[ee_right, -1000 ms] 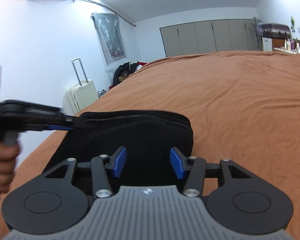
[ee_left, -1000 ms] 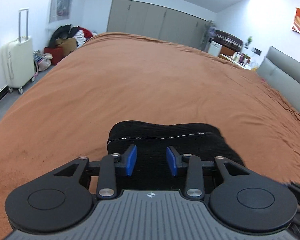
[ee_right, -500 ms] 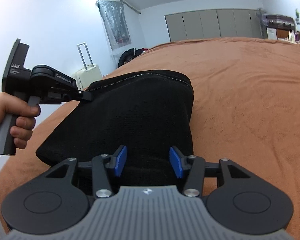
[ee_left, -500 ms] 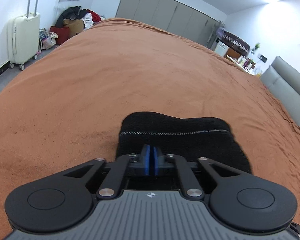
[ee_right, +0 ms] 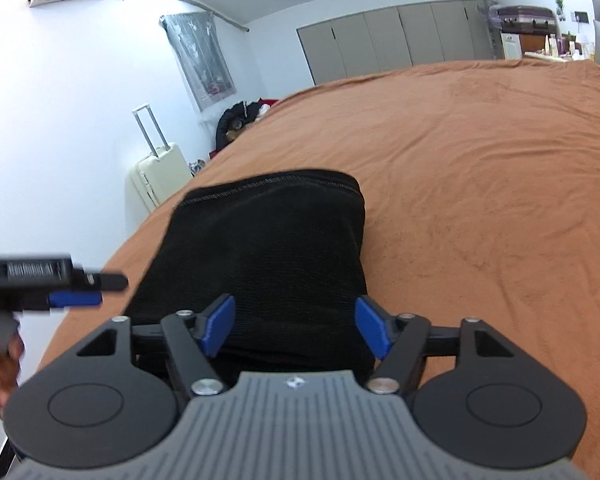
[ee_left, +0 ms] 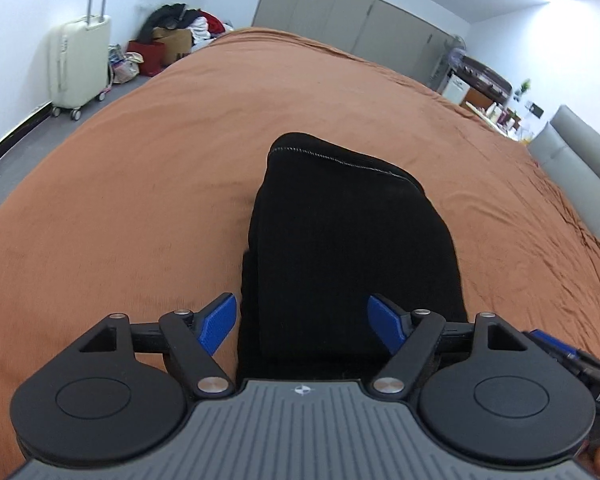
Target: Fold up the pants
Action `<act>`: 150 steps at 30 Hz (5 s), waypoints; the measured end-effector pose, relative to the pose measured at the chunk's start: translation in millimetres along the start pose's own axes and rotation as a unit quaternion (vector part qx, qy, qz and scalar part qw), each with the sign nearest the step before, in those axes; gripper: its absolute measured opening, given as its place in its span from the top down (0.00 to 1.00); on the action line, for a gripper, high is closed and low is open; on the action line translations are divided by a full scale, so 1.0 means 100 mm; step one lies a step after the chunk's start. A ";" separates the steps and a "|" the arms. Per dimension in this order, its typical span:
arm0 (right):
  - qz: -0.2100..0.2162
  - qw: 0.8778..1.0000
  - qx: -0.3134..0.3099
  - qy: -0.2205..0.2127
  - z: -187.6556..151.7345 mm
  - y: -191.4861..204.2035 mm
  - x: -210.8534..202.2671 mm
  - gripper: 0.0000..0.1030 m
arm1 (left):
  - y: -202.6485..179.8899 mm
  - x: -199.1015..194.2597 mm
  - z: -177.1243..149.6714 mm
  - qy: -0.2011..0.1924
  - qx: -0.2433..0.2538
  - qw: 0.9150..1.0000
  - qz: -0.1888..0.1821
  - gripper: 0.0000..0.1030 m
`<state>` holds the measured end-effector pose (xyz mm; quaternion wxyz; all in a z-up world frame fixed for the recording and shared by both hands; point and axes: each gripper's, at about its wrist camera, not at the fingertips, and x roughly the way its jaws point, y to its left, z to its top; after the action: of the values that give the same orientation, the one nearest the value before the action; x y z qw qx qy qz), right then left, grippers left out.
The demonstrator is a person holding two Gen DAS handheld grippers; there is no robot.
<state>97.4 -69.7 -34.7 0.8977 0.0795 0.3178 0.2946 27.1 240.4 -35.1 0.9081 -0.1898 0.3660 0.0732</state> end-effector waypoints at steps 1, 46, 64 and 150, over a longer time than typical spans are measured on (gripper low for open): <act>-0.001 1.000 -0.001 -0.003 -0.01 0.03 -0.07 0.31 | -0.02 -0.05 -0.04 -0.002 -0.004 1.000 0.002 0.13; 0.150 0.971 0.112 0.148 0.56 -0.97 1.14 0.06 | 0.69 1.21 0.34 0.117 -0.139 0.974 -0.138 0.05; 0.304 0.887 0.238 0.254 0.23 -1.33 2.14 0.05 | 0.94 1.66 0.20 0.162 -0.182 0.939 -0.241 0.00; 0.199 0.947 0.239 0.084 0.69 -3.59 -0.21 0.32 | -2.40 1.92 0.40 0.167 -0.033 0.921 -0.349 0.31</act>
<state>298.8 -370.8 -87.5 0.7452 0.3286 0.4313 0.3883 255.8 35.1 -71.7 0.7950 -0.3449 0.4199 -0.2695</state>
